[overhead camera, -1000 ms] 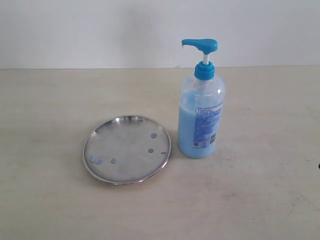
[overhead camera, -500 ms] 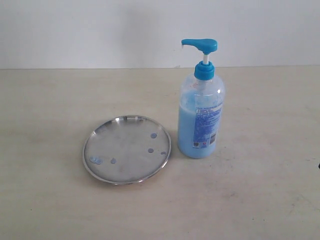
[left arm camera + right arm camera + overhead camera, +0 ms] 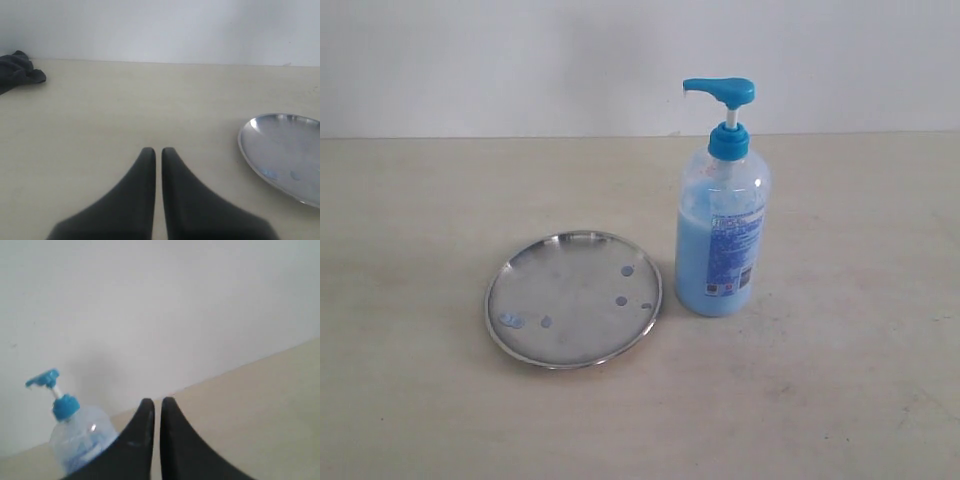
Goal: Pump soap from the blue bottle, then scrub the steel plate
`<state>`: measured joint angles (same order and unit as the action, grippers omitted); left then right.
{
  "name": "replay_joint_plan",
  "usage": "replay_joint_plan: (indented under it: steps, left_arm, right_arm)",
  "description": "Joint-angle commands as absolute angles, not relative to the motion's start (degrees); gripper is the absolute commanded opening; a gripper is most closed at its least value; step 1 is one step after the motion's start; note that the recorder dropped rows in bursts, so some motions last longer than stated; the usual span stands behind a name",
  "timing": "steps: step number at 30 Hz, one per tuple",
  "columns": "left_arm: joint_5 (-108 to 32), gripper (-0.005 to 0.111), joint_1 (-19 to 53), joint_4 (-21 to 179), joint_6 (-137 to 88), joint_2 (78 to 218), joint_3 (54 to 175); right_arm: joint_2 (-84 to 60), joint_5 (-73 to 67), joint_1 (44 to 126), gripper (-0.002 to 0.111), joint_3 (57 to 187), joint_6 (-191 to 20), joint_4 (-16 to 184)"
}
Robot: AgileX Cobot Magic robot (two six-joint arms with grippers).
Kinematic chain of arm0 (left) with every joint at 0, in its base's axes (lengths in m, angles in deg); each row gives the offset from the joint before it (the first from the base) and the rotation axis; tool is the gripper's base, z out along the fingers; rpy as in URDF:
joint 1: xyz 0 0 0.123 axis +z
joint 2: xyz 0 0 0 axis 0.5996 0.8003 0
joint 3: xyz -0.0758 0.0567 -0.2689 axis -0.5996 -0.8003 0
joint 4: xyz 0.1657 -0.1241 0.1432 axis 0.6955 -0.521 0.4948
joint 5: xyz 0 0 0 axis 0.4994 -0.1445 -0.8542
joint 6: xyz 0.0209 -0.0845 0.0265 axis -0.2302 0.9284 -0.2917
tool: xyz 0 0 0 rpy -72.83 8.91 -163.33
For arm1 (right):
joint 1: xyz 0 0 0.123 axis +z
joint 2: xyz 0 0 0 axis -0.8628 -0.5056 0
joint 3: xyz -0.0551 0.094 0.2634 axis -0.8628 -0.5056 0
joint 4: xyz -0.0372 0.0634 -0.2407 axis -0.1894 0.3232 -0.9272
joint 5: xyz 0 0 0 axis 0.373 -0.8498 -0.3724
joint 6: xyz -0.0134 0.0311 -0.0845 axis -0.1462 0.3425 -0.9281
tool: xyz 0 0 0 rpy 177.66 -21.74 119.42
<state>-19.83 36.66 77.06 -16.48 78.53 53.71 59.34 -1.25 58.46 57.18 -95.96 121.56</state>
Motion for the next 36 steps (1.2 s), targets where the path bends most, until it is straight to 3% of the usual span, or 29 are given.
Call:
replay_joint_plan:
  steps: [1,4,8,12,17,24,36]
  left_arm:
    - [-20.5,0.004,36.2,77.3,-16.0,78.4,53.7]
    - [-20.4,0.004,36.2,77.3,-16.0,78.4,53.7]
    - [-20.4,0.004,36.2,77.3,-16.0,78.4,53.7]
    - [-20.4,0.004,36.2,77.3,-16.0,78.4,53.7]
    - [-20.4,0.004,36.2,77.3,-16.0,78.4,53.7]
    - [-20.4,0.004,36.2,77.3,-16.0,78.4,53.7]
    - [-20.5,0.004,36.2,77.3,-16.0,78.4,53.7]
  right_arm:
    - [59.7,15.7,57.4,0.001,57.2,-99.8,118.2]
    - [59.7,20.2,57.4,0.001,57.2,-100.3,115.5]
    - [59.7,5.2,57.4,0.001,57.2,-100.6,116.2]
    - [59.7,5.4,57.4,0.001,57.2,-100.8,113.6]
    - [59.7,10.9,57.3,0.001,57.2,-80.4,91.0]
    - [59.7,-27.0,57.3,0.001,57.2,-69.6,81.1]
    - [59.7,-24.6,66.6,0.001,57.2,-77.3,81.7]
